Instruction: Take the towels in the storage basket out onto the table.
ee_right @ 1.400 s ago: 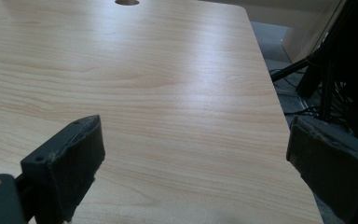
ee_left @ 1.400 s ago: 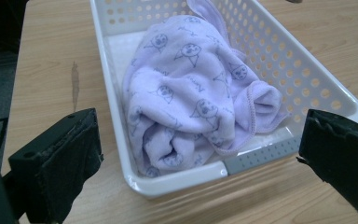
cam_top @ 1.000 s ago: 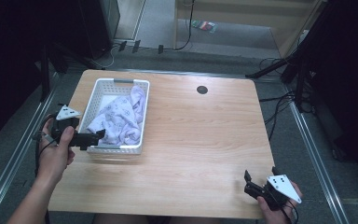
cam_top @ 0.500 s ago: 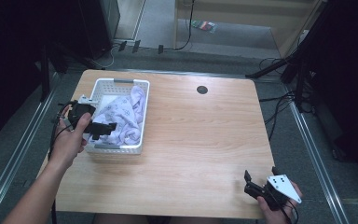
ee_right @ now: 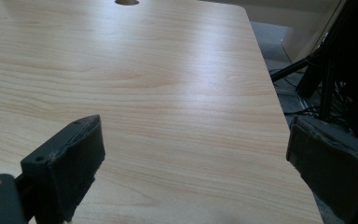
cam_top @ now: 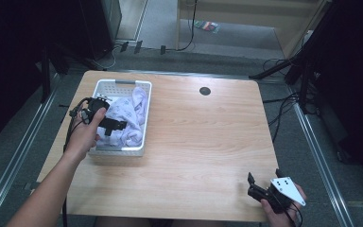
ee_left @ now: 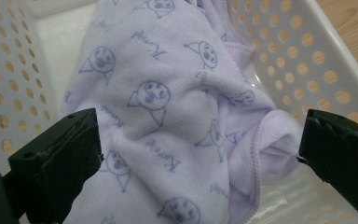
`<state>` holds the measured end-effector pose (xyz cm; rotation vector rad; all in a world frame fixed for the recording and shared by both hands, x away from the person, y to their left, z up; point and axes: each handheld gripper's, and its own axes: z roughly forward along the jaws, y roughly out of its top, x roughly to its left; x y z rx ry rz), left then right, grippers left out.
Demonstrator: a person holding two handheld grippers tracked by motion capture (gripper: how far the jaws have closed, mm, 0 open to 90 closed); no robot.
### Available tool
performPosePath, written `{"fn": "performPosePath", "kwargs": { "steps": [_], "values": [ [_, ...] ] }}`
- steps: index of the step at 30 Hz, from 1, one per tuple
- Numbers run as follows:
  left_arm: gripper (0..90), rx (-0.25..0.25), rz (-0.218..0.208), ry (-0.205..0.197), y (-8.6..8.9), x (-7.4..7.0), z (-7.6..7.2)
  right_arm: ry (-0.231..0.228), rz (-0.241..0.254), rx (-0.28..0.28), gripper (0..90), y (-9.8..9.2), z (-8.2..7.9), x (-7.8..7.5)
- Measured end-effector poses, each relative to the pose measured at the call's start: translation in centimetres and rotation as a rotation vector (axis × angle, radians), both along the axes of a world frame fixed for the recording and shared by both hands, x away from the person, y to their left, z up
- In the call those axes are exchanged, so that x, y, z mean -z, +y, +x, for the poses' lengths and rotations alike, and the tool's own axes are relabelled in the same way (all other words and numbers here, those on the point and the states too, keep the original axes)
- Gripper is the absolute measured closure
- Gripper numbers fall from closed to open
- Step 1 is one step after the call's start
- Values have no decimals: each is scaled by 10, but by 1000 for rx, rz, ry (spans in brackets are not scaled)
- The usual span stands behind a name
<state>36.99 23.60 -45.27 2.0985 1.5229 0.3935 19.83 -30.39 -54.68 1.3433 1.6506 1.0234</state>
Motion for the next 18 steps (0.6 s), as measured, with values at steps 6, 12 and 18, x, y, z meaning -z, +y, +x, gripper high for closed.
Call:
{"fn": "performPosePath", "kwargs": {
  "steps": [6,12,18],
  "values": [
    [0,-9,17,38,-6,8,14,1,0,0,43,0,0,0],
    [0,-17,20,69,-10,15,25,1,-1,0,44,0,0,0],
    [0,-29,40,112,-13,23,35,1,-1,0,43,0,0,0]
  ]
}}
